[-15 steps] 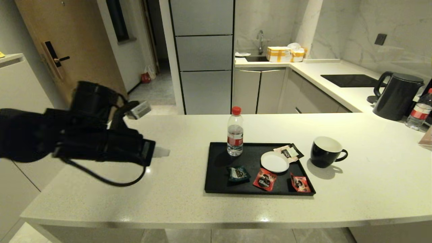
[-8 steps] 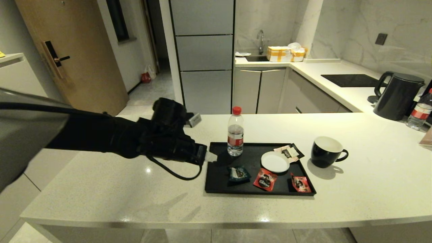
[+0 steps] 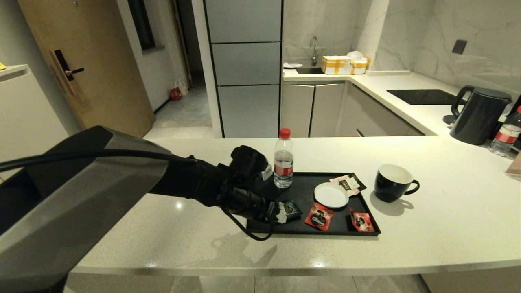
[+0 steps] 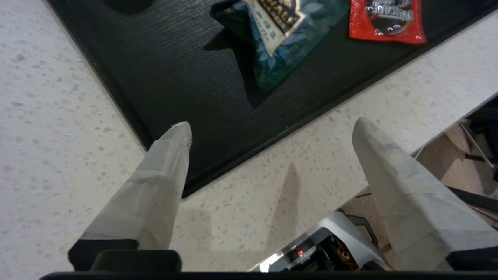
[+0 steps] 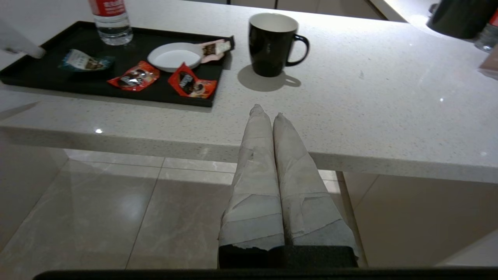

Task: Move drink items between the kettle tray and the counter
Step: Pick up the tea bag

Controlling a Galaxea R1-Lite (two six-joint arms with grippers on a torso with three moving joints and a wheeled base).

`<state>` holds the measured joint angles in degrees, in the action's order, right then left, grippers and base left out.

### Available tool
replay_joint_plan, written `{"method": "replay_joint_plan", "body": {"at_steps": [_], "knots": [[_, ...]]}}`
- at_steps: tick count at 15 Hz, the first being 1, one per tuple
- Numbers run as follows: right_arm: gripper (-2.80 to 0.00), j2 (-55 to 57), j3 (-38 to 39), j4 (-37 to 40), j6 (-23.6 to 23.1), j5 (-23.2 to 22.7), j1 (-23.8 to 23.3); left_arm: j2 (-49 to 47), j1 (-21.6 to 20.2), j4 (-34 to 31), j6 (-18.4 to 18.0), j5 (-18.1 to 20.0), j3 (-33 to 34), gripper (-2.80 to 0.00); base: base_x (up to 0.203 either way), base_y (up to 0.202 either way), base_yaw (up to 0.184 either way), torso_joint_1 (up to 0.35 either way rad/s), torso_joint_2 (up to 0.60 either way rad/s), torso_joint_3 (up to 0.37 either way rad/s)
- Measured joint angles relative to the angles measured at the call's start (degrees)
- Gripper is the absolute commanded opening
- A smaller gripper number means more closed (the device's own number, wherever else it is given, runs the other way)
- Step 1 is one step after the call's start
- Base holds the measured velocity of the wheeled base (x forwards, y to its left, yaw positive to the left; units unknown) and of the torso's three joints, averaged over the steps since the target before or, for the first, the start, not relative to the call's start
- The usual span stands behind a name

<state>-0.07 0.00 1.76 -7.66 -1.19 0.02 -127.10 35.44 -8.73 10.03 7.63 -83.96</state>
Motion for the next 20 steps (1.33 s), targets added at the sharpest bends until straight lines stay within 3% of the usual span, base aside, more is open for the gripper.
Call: {"method": "replay_joint_plan", "body": {"at_steps": [2, 10, 12, 17, 20], "knots": [[-2.8, 0.0, 0.0, 0.0, 0.0, 0.0, 0.0, -2.9, 1.4, -0.7, 0.6, -2.3, -3.4, 0.0, 0.0, 0.0, 0.0, 0.0, 0.0, 0.0], [-2.8, 0.0, 0.0, 0.0, 0.0, 0.0, 0.0, -10.3, 3.1, -0.1, 1.2, -3.7, -11.0, 0.0, 0.0, 0.0, 0.0, 0.0, 0.0, 0.0], [-2.8, 0.0, 0.0, 0.0, 0.0, 0.0, 0.0, -12.3, 2.9, 0.1, 2.6, -6.2, -14.6, 0.0, 0.0, 0.0, 0.0, 0.0, 0.0, 0.0], [-2.8, 0.0, 0.0, 0.0, 0.0, 0.0, 0.0, -14.6, 3.1, 0.2, 4.8, -7.0, -18.4, 0.0, 0.0, 0.0, 0.0, 0.0, 0.0, 0.0], [-2.8, 0.0, 0.0, 0.0, 0.0, 0.0, 0.0, -15.7, 3.1, 0.2, 6.0, -9.4, -20.3, 0.0, 0.0, 0.0, 0.0, 0.0, 0.0, 0.0]]}}
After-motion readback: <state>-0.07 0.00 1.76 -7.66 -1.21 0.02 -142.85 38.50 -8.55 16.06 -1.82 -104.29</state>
